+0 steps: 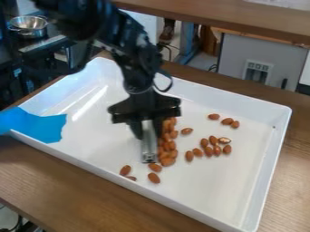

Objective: Sweep into pile

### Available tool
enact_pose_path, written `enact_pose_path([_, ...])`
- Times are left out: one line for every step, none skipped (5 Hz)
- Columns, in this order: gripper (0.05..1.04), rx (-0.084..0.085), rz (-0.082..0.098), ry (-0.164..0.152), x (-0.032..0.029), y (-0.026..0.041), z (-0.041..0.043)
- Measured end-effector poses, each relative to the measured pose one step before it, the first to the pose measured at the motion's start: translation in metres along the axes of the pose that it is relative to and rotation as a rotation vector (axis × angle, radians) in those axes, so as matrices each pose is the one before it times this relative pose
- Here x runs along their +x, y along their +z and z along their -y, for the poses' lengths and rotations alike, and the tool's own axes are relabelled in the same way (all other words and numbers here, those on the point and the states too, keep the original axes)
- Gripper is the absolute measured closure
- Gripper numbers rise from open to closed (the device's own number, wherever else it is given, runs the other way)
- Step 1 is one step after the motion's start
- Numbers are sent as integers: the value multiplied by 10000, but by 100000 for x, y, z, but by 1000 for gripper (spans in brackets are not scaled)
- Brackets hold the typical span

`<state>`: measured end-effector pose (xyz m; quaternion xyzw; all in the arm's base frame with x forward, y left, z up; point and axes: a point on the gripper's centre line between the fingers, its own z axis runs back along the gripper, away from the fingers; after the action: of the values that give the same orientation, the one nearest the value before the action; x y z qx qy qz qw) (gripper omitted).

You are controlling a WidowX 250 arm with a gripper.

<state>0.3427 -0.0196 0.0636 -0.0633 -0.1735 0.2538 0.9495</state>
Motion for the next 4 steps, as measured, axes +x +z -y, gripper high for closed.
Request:
enact_pose_path([717,-81,-25,390,12,-759,3218])
enact_pose_path([717,-44,-92,481,180,-635,2488])
enact_pose_path([717,-18,-56,394,-147,-615,3250])
enact_pose_path([717,-126,-175,275,-249,-368,2779])
